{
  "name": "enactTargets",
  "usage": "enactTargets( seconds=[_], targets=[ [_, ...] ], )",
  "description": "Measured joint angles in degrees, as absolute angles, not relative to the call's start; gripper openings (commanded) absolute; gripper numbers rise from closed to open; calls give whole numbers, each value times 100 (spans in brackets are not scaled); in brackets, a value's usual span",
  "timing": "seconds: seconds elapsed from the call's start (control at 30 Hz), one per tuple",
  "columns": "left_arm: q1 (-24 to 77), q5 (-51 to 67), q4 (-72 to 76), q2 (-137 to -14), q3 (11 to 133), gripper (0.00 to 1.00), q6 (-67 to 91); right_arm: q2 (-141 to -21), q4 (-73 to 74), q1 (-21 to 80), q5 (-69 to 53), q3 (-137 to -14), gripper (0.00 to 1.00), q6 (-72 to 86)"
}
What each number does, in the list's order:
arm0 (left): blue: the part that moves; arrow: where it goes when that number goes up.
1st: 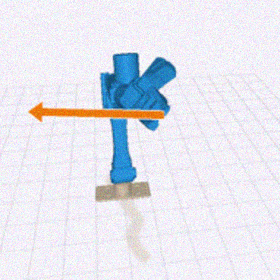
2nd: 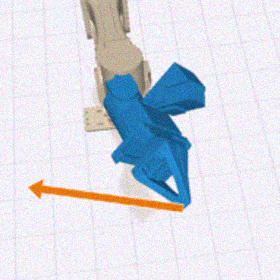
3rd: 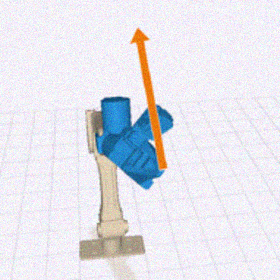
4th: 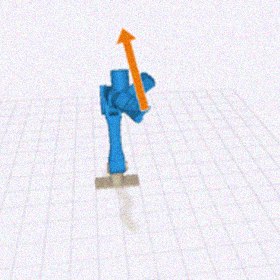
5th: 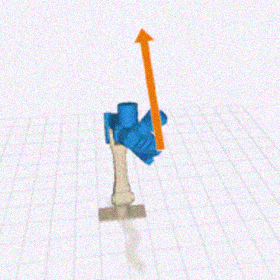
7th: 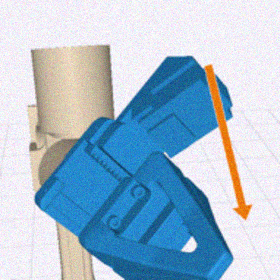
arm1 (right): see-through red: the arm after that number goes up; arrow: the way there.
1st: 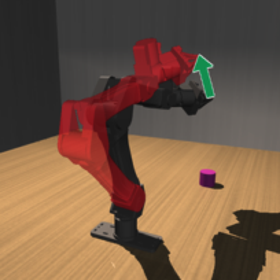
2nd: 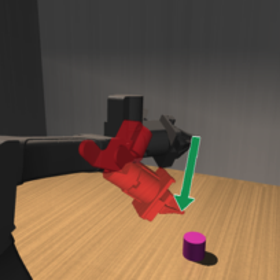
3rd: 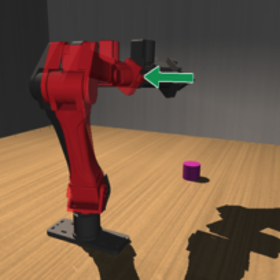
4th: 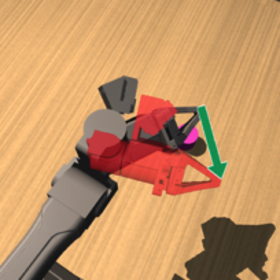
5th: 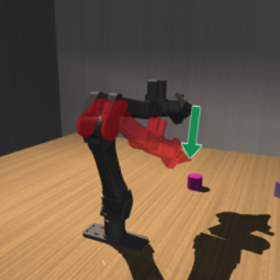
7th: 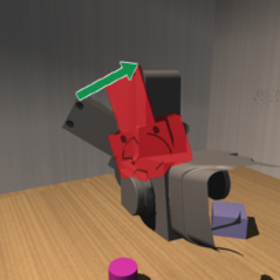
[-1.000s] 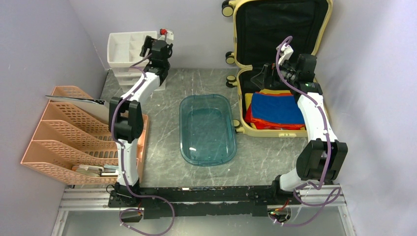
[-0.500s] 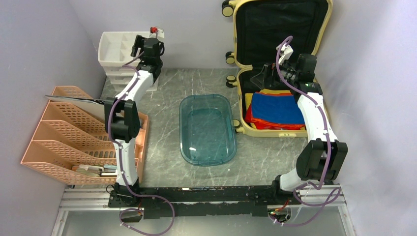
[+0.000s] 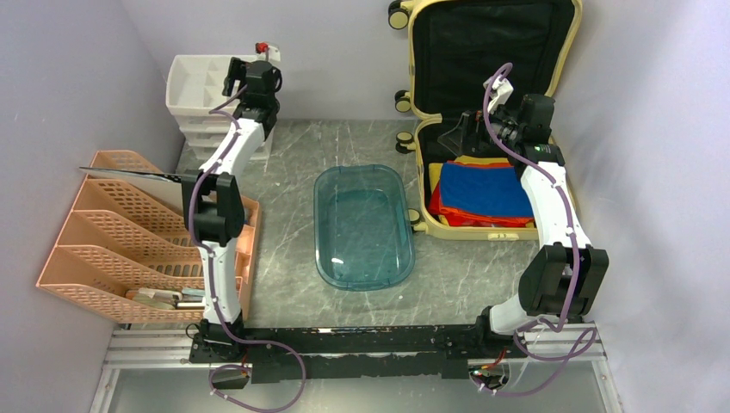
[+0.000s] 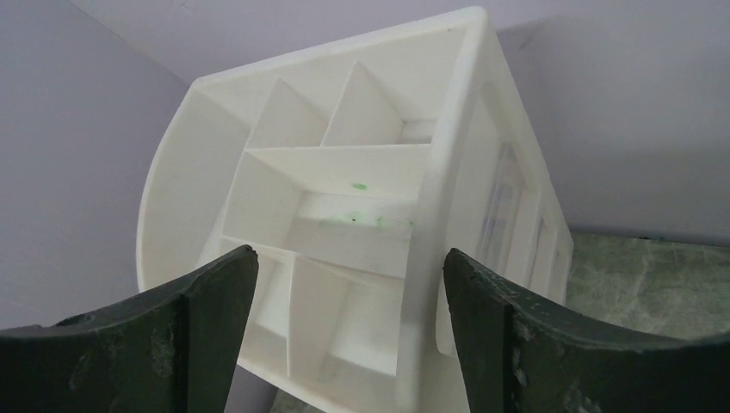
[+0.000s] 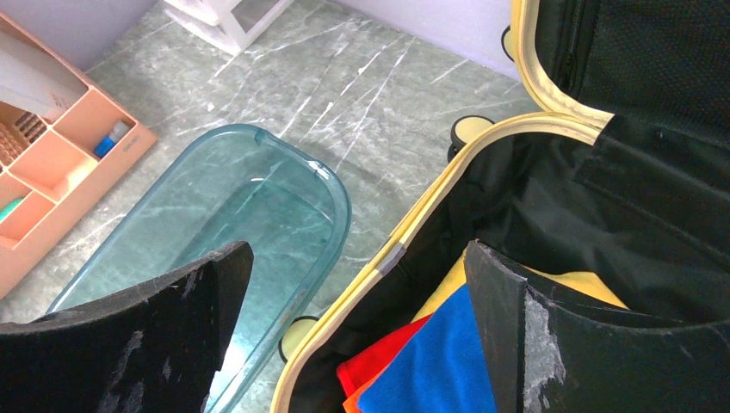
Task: Open, take out, and arrange the luggage
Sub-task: Adjust the storage box at the corner of the board.
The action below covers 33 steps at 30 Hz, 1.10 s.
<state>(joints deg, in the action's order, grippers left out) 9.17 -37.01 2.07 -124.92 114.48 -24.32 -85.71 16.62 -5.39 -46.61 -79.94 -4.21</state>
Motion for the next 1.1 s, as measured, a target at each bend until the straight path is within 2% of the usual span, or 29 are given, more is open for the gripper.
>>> enactTargets(
  seconds=[0.17,0.43,0.57,0.77,1.1],
  targets=[
    [873,-3175,69,-12293,11222,96,-2152,-8571,1660,-539,-4661,-7992,100,-421],
    [1203,-1066,-255,-10991,10250,96,-2342,-8571,1660,-539,-4661,-7992,100,-421],
    [1568,75,-574,-10591,10160,96,-2731,-8571,1660,-539,-4663,-7992,100,-421],
    [2051,1087,-1216,-10648,10075,96,-3293,-8571,1660,-539,-4665,-7992,100,-421],
    [2502,1673,-1931,-11434,10064,96,-3804,-8571,1660,-539,-4663,-7964,100,-423]
  ],
)
